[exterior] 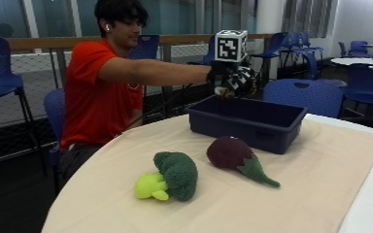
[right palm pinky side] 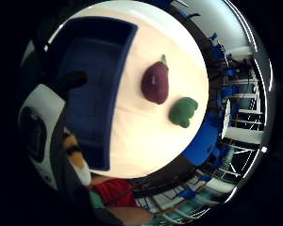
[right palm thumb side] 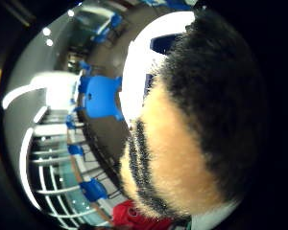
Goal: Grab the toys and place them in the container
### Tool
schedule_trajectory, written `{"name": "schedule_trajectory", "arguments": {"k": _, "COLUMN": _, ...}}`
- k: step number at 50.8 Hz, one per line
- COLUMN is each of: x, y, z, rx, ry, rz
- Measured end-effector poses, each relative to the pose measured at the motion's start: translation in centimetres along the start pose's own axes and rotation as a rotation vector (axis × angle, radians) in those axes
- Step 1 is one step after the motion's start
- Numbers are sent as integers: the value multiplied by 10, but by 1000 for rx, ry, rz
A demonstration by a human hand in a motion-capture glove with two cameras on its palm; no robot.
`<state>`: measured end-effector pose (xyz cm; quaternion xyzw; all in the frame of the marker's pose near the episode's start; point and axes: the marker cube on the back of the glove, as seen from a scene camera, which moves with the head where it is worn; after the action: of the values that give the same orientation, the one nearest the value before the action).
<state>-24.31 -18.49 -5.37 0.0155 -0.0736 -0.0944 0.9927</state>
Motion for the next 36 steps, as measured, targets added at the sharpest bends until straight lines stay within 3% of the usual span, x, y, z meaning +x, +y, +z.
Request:
{"name": "schedule_trajectory", "arguments": {"k": 7, "x": -17, "y": -10, "z": 25, "rx": -22, "ry": 54, "rz": -10}}
{"name": "schedule_trajectory", "arguments": {"k": 15, "x": 5, "y": 0, "z": 30, "rx": -155, "ry": 51, "rz": -38}}
{"name": "schedule_trajectory", "arguments": {"k": 20, "x": 35, "y": 9, "z": 16, "rx": -108, "ry": -45, "rz": -40}}
{"name": "schedule_trajectory", "arguments": {"k": 29, "x": 124, "y": 29, "z": -10, "rx": 43, "ry": -40, "rz": 96}}
{"name": "schedule_trajectory", "arguments": {"k": 36, "x": 209, "y": 49, "z": -13, "rx": 57, "ry": 75, "rz": 243}}
